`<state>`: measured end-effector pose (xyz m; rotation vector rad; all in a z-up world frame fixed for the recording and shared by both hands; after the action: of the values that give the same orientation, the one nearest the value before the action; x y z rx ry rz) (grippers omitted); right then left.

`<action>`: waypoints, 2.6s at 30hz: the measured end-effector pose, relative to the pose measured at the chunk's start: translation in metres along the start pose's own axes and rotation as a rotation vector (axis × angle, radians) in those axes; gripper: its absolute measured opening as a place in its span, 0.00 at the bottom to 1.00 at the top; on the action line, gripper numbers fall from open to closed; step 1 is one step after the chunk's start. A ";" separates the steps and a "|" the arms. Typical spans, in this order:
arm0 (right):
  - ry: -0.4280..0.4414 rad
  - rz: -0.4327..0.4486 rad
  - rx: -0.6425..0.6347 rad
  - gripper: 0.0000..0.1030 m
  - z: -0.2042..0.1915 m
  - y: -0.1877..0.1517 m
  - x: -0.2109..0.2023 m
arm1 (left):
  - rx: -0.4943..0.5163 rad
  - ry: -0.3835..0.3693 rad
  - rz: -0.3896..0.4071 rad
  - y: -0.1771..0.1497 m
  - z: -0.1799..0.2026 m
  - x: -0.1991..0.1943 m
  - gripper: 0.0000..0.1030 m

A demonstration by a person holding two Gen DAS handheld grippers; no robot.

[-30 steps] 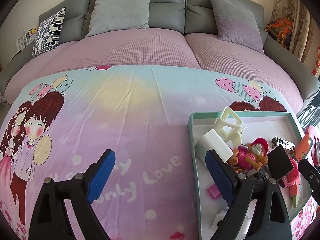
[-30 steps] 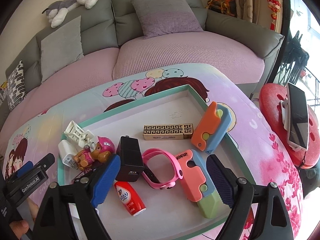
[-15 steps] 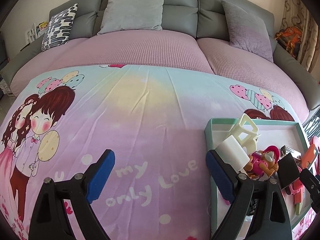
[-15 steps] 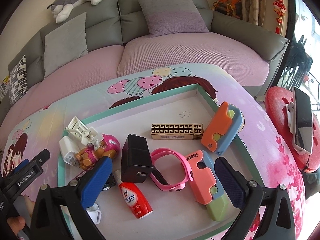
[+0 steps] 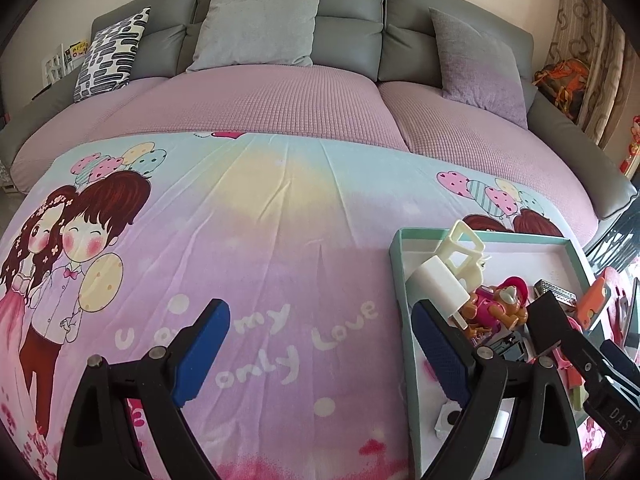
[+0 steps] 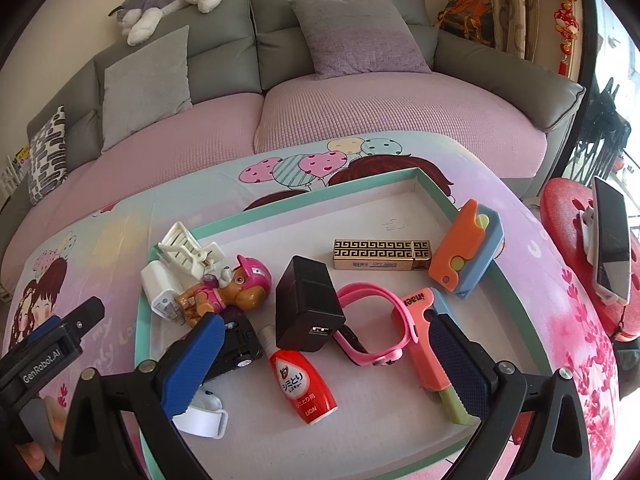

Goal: Organize rigid objects

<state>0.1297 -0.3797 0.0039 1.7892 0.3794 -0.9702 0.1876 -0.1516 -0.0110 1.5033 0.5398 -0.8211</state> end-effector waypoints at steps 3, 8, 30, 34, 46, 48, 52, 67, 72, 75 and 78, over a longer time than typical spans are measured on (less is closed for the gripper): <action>0.028 0.009 0.016 1.00 -0.002 -0.003 -0.008 | 0.024 0.026 0.011 -0.011 -0.004 -0.009 0.90; 0.023 0.023 0.010 1.00 -0.001 -0.017 -0.019 | 0.044 0.068 0.003 -0.030 -0.013 -0.022 0.90; 0.054 0.060 -0.063 1.00 -0.017 -0.087 -0.073 | 0.056 0.172 -0.015 -0.095 -0.042 -0.075 0.90; 0.061 0.056 -0.057 1.00 -0.018 -0.093 -0.073 | 0.047 0.186 -0.031 -0.103 -0.048 -0.077 0.90; 0.061 0.037 -0.063 1.00 -0.023 -0.113 -0.071 | 0.035 0.225 -0.032 -0.119 -0.061 -0.084 0.90; 0.062 0.035 -0.070 1.00 -0.026 -0.116 -0.070 | 0.042 0.230 -0.035 -0.122 -0.063 -0.083 0.90; 0.056 0.033 -0.095 1.00 -0.030 -0.122 -0.068 | 0.044 0.235 -0.043 -0.126 -0.065 -0.081 0.90; 0.039 0.003 -0.090 1.00 -0.027 -0.127 -0.059 | 0.046 0.234 -0.065 -0.135 -0.067 -0.074 0.90; 0.037 -0.002 -0.089 1.00 -0.027 -0.129 -0.058 | 0.052 0.234 -0.069 -0.136 -0.066 -0.072 0.90; 0.035 -0.008 -0.091 1.00 -0.027 -0.130 -0.057 | 0.053 0.233 -0.073 -0.136 -0.066 -0.072 0.90; 0.031 -0.012 -0.095 1.00 -0.027 -0.130 -0.056 | 0.050 0.231 -0.081 -0.137 -0.066 -0.070 0.90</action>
<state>0.0229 -0.2896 -0.0320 1.7195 0.4488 -0.9182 0.0513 -0.0616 -0.0490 1.6425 0.7604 -0.7315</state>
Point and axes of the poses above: each gripper's, at about its wrist camera, not at the fingertips, and x roughly the way its jaws point, z to its right, y to its top, the point moved 10 cm from there along x, roughly the way its jaws point, and after that the axes turned 7 degrees about x, right-handed, at the moved point
